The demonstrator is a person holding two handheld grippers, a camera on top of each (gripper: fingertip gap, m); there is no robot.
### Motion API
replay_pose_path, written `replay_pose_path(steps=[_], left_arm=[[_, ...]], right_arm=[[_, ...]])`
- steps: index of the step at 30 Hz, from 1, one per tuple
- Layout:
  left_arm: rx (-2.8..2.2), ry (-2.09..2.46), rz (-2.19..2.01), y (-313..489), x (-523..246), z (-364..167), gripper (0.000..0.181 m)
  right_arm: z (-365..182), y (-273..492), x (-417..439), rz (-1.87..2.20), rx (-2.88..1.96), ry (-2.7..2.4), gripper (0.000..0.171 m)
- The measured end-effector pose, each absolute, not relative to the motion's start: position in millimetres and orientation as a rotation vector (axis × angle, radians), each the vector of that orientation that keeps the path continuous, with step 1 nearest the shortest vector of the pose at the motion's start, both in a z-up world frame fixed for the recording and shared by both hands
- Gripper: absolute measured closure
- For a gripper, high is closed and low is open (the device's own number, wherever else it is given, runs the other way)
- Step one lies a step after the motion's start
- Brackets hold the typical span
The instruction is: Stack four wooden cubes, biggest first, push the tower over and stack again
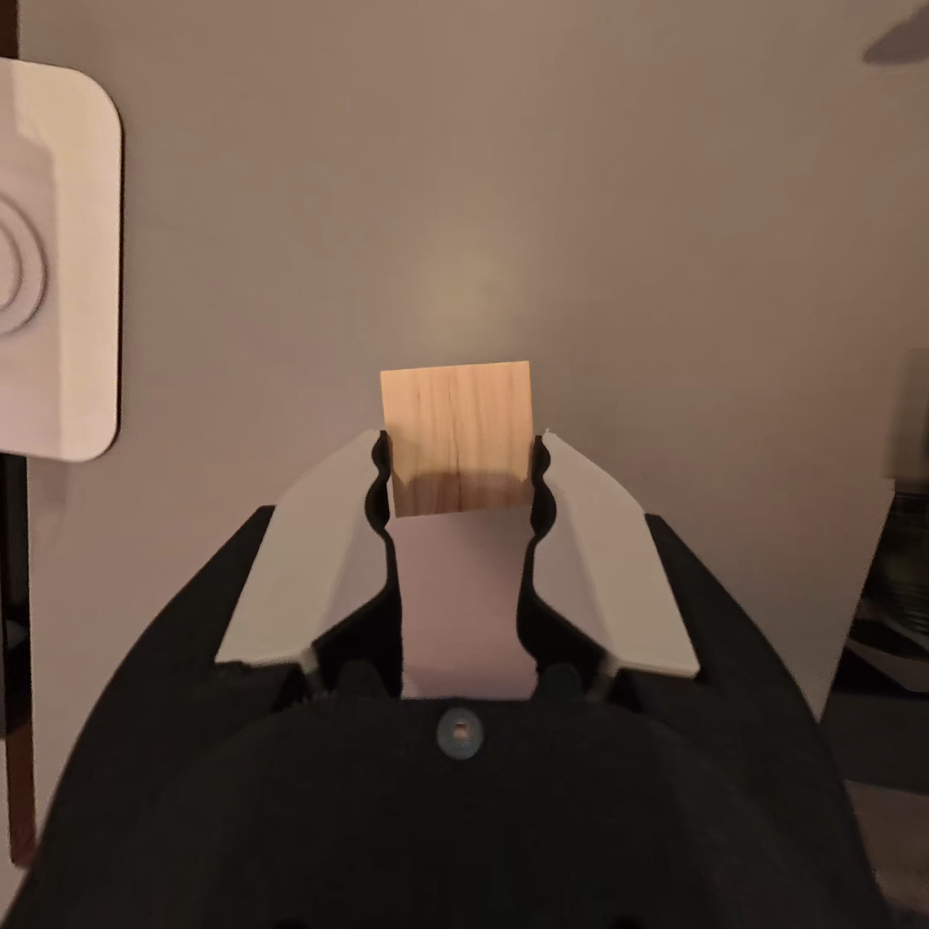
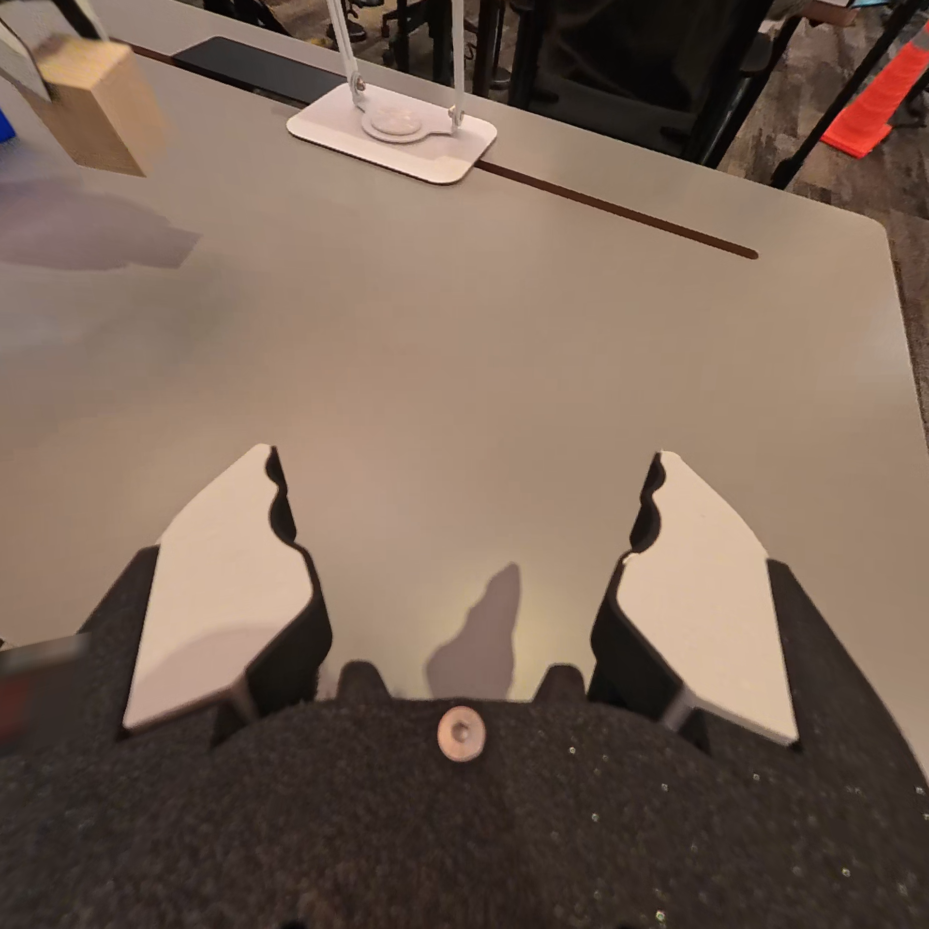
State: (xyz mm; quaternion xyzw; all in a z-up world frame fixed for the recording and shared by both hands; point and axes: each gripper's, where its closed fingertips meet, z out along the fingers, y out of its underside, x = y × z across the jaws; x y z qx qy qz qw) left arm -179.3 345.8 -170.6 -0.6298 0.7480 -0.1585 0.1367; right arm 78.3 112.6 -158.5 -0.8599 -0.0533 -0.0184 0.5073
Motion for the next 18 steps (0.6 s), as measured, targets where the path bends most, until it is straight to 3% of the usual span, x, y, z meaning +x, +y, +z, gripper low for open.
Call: replay_pose_path(steps=[18], left_arm=[[-1.675,2.410,-0.599,348,-134,-237,0.127]], right_arm=[[-165,113,86,-0.058,-2.105,-0.114,0.040]])
